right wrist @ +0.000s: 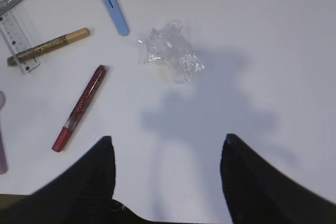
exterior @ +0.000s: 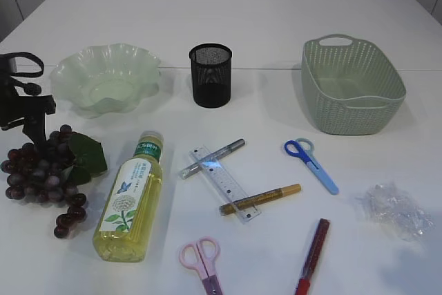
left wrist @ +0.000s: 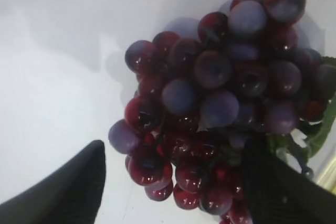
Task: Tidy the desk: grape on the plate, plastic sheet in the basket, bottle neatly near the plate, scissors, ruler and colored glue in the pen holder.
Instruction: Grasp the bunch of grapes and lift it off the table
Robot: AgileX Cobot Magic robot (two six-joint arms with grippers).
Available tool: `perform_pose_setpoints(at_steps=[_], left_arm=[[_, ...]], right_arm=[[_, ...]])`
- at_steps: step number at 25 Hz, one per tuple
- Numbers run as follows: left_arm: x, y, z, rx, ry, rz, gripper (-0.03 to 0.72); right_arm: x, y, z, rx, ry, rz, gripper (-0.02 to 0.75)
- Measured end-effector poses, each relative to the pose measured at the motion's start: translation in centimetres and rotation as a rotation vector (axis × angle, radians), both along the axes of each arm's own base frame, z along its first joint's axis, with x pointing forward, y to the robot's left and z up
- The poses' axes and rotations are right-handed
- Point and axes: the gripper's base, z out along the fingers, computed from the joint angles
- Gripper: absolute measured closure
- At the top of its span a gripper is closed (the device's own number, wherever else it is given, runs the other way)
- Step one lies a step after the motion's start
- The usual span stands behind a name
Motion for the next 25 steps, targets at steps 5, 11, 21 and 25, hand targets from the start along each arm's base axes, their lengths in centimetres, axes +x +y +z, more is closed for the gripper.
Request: perform_pose_setpoints(at_steps=[5, 11, 21, 25], left_arm=[[0.3, 0.0, -2.0, 0.003, 0.053, 0.002, 0.106], [0.5, 0.0, -3.8, 0.005, 0.096, 0.003, 0.105], [0.7, -0.2, -5.5, -0.015, 0.129, 0.004, 0.109], [0.7, -0.3, -5.6, -0.019, 0.131, 0.004, 0.201]], right_arm=[[0.1, 0.0, 0.1, -0.003, -0.016, 0.0, 0.246], [0.1, 0.0, 0.1, -0.003, -0.016, 0.0, 0.246], [0.1, 0.0, 0.1, -0.004, -0.016, 0.0, 0.246], [0.1, 0.0, 0.1, -0.005, -0.016, -0.001, 0.246]])
